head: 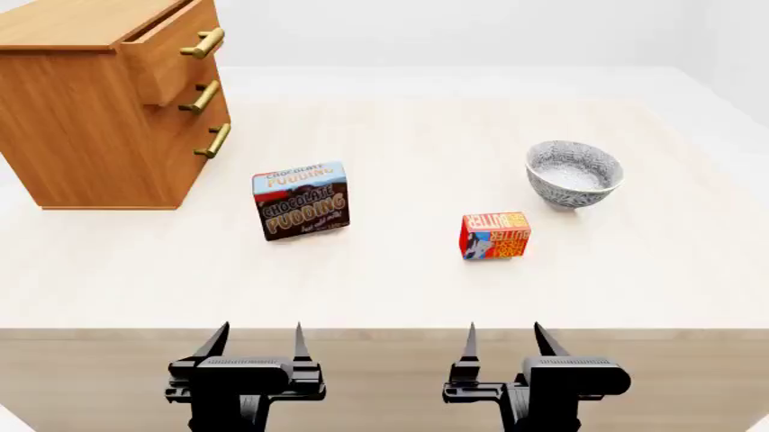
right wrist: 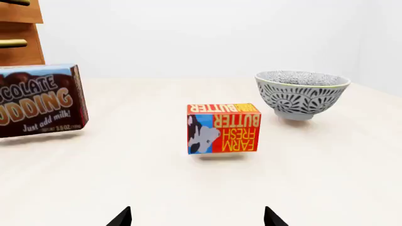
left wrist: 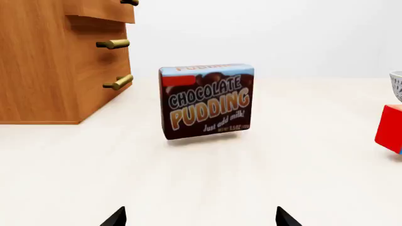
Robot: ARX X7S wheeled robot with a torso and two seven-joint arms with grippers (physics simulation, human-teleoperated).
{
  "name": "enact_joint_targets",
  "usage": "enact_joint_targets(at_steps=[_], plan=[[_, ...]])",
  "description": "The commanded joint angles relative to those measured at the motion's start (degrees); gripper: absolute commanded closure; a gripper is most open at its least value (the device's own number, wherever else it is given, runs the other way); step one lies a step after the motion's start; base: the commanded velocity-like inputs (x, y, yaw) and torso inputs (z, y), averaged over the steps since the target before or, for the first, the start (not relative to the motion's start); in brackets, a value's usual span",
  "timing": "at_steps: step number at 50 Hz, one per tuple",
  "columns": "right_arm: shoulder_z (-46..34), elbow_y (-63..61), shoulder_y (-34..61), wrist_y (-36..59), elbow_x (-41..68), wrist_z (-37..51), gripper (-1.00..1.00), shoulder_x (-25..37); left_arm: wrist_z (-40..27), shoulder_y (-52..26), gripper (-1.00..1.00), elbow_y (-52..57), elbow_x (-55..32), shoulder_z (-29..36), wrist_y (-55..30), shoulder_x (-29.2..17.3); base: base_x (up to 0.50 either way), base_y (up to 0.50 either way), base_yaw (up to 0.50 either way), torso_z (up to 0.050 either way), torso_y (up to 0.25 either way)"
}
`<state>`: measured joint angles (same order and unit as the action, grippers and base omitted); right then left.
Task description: Put the butter at the back in the top drawer of the cabinet and close it.
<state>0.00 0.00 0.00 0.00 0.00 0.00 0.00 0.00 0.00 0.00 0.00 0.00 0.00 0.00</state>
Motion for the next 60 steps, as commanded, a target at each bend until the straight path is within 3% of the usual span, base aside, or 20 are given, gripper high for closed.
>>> enact_joint_targets(at_steps=[1,12,29,37,60], plan=[[-1.1,-0.2,-0.1,0.1,0.9,1.1,-1.00,0.9,-1.1,0.0,-1.00,-0.1,-0.8,1.1,0.0,-0.9,0.00,0.00,0.00,0.000,0.000],[-2.6,-1.1,-0.7,0.2,3.3,2.9,-1.00,2.9,-3.4,0.9,-1.00,0.6,-2.2,3.7,0.9,-2.6,0.00,0.02,0.00,0.000,0.000],[-4.0,-0.2,0.1,0.4,4.5,5.0,-1.00,4.3,-5.3,1.0,-1.00,0.9,-3.6,5.5,1.2,-4.1,0.00,0.50,0.00,0.000,0.000],[-4.3,-0.9,-0.4,0.0,4.9,6.1,-1.00,4.8,-5.9,0.9,-1.00,0.5,-4.2,6.1,0.9,-4.6,0.00,0.04,0.00,0.000,0.000],[-6.2,-7.2,-2.6,0.5,5.4,8.6,-1.00,6.4,-6.1,2.2,-1.00,6.8,-7.3,7.5,-0.8,-6.9,0.00,0.00,0.00,0.050,0.000]])
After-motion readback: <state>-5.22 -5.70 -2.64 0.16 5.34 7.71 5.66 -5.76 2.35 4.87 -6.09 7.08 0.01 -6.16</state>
